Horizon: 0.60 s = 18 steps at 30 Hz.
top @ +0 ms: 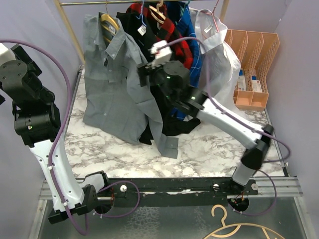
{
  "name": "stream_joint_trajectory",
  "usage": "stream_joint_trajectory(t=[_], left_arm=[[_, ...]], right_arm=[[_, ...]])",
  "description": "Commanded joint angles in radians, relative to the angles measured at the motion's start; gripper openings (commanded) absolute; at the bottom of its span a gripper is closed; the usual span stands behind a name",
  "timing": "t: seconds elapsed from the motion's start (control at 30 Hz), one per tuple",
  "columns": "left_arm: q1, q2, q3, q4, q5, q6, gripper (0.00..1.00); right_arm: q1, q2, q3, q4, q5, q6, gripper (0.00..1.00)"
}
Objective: Place the shirt on the hanger
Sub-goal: Place the hanger at the clothesline, then reset both arms
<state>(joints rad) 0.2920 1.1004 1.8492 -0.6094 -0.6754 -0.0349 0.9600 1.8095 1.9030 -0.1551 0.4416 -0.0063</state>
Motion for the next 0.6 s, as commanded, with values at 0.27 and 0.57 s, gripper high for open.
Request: stream_joint_trajectory(t=[0.27, 0.57], left_arm=[[0.084, 0.023, -0.009, -0.014, 0.159, -0.031, 0.99], [0.206, 0.007, -0.031, -0.135, 0.639, -0.191, 0.99]], right_arm=[[0.016, -0.758, -0.673, 0.165, 0.258, 0.135, 0.88], [0.015, -1.281, -0.992, 0.008, 0.065, -0.253, 0.89]])
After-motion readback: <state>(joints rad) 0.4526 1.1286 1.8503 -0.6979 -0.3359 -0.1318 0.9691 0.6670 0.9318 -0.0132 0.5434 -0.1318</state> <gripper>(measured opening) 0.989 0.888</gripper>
